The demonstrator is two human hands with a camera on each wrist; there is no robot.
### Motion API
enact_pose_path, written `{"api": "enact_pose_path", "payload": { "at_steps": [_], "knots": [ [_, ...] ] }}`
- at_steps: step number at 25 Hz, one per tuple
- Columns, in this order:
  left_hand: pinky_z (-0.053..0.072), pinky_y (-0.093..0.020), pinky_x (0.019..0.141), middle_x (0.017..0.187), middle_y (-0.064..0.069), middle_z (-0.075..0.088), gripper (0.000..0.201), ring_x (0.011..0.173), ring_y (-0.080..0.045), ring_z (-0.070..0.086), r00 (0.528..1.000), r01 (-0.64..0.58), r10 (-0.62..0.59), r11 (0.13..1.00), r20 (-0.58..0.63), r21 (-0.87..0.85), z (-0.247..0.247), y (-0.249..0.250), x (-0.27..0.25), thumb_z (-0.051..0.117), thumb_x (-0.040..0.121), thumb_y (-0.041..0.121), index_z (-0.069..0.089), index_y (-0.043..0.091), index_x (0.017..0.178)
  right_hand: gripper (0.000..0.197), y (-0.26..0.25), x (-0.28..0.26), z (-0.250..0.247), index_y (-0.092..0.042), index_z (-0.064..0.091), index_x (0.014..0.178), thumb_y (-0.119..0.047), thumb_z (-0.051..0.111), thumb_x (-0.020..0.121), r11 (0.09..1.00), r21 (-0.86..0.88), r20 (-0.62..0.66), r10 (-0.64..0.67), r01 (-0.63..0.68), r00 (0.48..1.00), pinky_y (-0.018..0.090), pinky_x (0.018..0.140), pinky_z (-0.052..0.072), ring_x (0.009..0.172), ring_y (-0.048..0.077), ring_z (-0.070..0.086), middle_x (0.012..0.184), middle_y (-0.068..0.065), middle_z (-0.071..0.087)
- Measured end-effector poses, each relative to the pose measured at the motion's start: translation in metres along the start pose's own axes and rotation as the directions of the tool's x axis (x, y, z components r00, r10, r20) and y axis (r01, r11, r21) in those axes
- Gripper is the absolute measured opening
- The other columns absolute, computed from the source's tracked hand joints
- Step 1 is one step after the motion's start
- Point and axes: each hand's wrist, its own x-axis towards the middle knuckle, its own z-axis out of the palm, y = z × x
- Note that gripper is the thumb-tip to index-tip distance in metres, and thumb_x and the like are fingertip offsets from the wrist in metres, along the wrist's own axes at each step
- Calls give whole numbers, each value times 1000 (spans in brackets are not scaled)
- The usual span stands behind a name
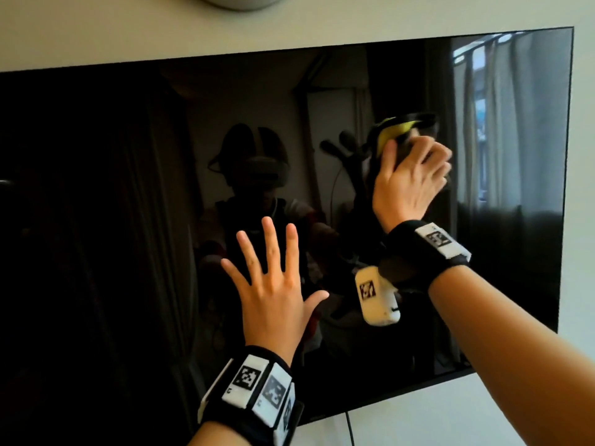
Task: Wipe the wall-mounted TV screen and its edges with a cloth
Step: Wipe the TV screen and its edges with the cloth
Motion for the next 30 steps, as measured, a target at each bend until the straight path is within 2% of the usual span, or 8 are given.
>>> {"api": "enact_pose_path", "payload": {
  "at_steps": [3, 7, 10, 14, 17, 21, 24, 30],
  "knots": [
    [30, -75, 100, 160, -21, 14, 114, 141, -53, 17, 1000, -12, 12, 1000, -12, 3, 3, -2, -1, 64, 68, 75, 20, 13, 153, 40, 4, -26, 4, -16, 48, 118, -45, 47, 91, 945, -21, 82, -323, 326, 943, 37, 86, 30, 102, 28, 41, 117, 14, 45],
    [31, -74, 100, 159, -21, 17, 109, 140, -53, 20, 1000, -10, 10, 1000, -10, 1, 3, -2, 1, 64, 69, 73, 26, 12, 152, 49, -4, -12, 4, -12, 49, 118, -50, 38, 90, 999, 16, -10, 29, -29, 1000, 45, 90, 33, 105, 35, 42, 121, 17, 44],
    [32, -73, 100, 159, -21, 15, 107, 140, -54, 19, 1000, -20, 20, 1000, 3, 10, -1, -4, -1, 66, 70, 70, 26, 14, 152, 43, -7, -42, 9, -14, 49, 117, -47, 43, 91, 972, -26, 69, -232, 234, 970, 38, 86, 30, 102, 31, 41, 119, 15, 45],
    [19, -74, 107, 160, -24, 8, 112, 141, -57, 8, 999, 31, -29, 999, -30, 40, -7, -34, -13, 60, 70, 75, 15, 18, 155, 49, -15, -31, 4, -11, 49, 118, -50, 38, 90, 996, 48, 35, 70, -71, 997, 42, 91, 33, 105, 31, 41, 121, 14, 43],
    [12, -74, 108, 159, -26, 7, 123, 142, -55, 3, 996, 90, -90, 995, -8, 49, -9, -65, -22, 55, 64, 82, 10, 13, 155, 41, -27, -56, 7, -14, 49, 119, -44, 49, 91, 976, 32, 95, -218, 216, 971, 33, 87, 28, 103, 27, 40, 118, 13, 44],
    [23, -71, 108, 160, -23, 4, 125, 143, -52, 10, 992, 107, -108, 994, 59, 17, -6, -73, -24, 52, 65, 85, 7, 11, 155, 40, -51, -54, 14, -14, 51, 118, -43, 48, 91, 997, 81, 17, 7, -9, 1000, 42, 88, 34, 103, 32, 43, 119, 14, 46],
    [27, -69, 107, 161, -21, 5, 122, 143, -51, 14, 994, 89, -89, 996, 63, 10, -6, -75, -25, 51, 67, 84, 7, 12, 155, 39, -68, -84, 24, -16, 51, 117, -44, 48, 89, 968, 36, 88, -252, 250, 964, 35, 83, 30, 101, 29, 40, 118, 13, 46],
    [24, -70, 108, 161, -18, 9, 119, 144, -47, 17, 998, 53, -52, 998, 47, -24, -6, -85, -27, 60, 66, 79, 14, 14, 155, 37, -88, -92, 27, -16, 48, 120, -41, 50, 92, 989, 21, 69, -150, 149, 986, 41, 87, 34, 104, 30, 40, 121, 13, 42]
  ]
}}
